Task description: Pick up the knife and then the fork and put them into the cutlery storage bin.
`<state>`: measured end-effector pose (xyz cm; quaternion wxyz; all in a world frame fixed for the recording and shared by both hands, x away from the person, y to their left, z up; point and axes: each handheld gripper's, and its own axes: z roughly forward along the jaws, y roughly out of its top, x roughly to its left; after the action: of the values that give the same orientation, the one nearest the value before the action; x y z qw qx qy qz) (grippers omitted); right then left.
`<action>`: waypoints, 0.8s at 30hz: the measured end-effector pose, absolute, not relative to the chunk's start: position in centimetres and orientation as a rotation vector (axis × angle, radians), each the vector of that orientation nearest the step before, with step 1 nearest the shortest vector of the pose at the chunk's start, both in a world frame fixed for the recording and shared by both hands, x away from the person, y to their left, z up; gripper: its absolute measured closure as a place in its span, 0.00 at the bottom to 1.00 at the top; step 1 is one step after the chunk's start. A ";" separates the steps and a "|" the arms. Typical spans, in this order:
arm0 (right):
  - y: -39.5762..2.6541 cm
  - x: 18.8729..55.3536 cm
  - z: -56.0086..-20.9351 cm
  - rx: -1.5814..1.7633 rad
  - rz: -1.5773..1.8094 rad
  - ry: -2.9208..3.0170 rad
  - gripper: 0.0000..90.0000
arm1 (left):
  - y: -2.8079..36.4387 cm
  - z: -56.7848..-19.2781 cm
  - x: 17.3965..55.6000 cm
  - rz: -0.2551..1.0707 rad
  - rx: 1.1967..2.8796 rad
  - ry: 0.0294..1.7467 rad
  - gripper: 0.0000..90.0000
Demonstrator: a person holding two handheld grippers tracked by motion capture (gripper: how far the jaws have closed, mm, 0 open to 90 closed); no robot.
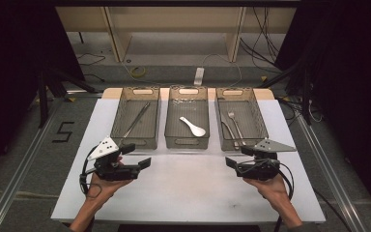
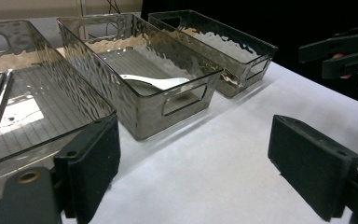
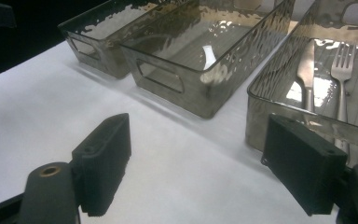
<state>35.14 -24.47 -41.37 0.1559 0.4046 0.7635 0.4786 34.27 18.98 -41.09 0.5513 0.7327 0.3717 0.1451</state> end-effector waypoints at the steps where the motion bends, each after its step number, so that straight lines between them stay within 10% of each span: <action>1: -24.6 35.0 -41.4 1.161 1.379 2.177 0.26 | 19.0 -41.1 34.3 0.341 1.733 0.879 0.18; 24: -25.1 32.4 -42.1 1.174 1.409 2.133 0.21 | 18.8 -41.2 34.2 0.313 1.755 0.874 0.18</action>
<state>32.44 -25.08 -42.11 0.1636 0.4118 0.7479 0.4942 34.20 18.81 -41.22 0.5464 0.7403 0.3687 0.1320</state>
